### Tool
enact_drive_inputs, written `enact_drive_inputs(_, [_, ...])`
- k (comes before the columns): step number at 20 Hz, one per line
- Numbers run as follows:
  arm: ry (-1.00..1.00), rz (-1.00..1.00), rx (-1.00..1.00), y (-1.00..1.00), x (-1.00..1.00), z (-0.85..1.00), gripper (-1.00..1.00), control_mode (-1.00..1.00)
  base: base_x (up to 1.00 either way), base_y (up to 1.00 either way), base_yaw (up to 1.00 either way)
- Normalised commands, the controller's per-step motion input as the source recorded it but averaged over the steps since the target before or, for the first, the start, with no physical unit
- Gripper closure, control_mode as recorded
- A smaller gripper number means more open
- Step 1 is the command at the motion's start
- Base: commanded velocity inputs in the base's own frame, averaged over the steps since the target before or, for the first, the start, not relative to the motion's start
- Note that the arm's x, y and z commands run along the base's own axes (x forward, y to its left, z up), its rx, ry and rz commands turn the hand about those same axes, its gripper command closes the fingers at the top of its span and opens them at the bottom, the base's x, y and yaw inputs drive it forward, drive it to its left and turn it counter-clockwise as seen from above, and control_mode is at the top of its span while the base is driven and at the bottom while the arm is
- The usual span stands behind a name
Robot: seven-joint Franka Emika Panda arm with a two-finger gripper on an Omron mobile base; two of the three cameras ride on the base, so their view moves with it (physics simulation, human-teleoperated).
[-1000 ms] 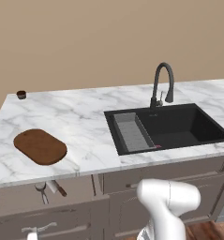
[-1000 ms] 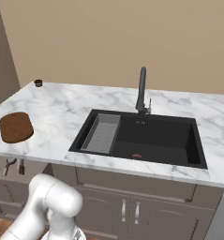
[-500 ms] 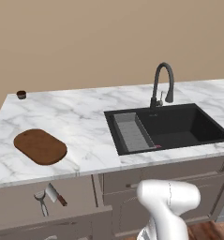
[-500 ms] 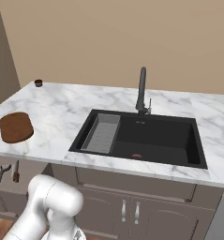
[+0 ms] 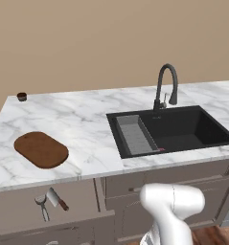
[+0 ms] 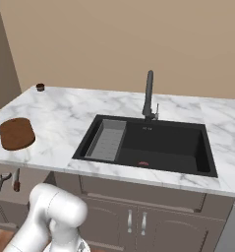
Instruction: Open the drawer on the left and place the cutting tools on the cutting board.
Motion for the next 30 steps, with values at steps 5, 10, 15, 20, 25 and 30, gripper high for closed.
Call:
enact_drive_inputs(5, [0.11,0.0,0.33,0.0,-0.58,0.88,-1.0,-1.0,0.0,0.0,0.0])
enact_drive_inputs(10, [0.11,0.0,0.4,-0.07,-0.09,1.0,-1.0,-1.0,0.0,0.0,0.0])
enact_drive_inputs(15, [0.21,-0.06,0.4,-0.37,0.37,1.0,-1.0,-1.0,0.0,0.0,0.0])
enact_drive_inputs(20, [0.35,-0.12,0.38,-0.6,0.8,0.82,-1.0,-1.0,0.0,0.0,0.0])
enact_drive_inputs(25, [0.41,-0.12,0.38,-0.74,0.97,0.46,-1.0,-1.0,0.0,0.0,0.0])
enact_drive_inputs(30, [0.4,-0.07,0.34,-0.7,0.91,0.15,-1.0,-1.0,0.0,0.0,0.0])
